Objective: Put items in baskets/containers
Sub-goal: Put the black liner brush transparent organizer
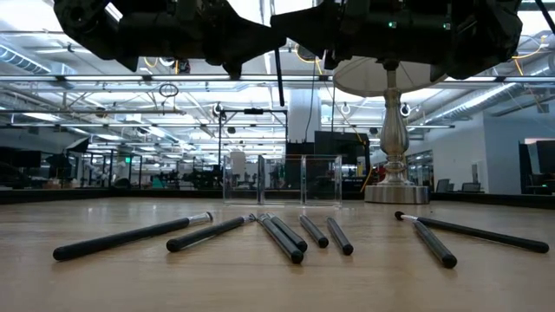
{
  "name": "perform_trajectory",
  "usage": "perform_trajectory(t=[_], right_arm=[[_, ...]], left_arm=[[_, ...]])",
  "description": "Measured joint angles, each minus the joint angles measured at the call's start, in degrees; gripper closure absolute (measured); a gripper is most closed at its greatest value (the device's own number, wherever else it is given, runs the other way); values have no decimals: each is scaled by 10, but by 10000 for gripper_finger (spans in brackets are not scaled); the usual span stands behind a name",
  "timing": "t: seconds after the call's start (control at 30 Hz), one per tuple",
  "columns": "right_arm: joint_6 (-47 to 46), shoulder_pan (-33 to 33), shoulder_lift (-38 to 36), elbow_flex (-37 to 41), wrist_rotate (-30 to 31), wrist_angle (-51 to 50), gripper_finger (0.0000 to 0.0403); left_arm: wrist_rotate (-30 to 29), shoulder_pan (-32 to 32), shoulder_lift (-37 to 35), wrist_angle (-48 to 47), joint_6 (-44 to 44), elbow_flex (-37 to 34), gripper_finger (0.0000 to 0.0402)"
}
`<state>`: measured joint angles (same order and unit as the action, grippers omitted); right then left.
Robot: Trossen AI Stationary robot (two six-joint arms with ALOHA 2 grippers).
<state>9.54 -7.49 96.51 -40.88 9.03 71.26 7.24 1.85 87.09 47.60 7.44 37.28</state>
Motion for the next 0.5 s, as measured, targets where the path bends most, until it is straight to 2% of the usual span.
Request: perform_trajectory(t=[0.13, 0.27, 0.5], right_arm=[[0, 0, 0, 0, 0, -5, 403], [1, 0, 0, 0, 1, -5, 401], [2, 1, 0, 0, 3, -5, 381]], left_arm=[[0, 0, 0, -9, 10, 0, 376], [-9, 0, 0, -10, 11, 0, 385], [-19, -8, 0, -12, 4, 0, 385]])
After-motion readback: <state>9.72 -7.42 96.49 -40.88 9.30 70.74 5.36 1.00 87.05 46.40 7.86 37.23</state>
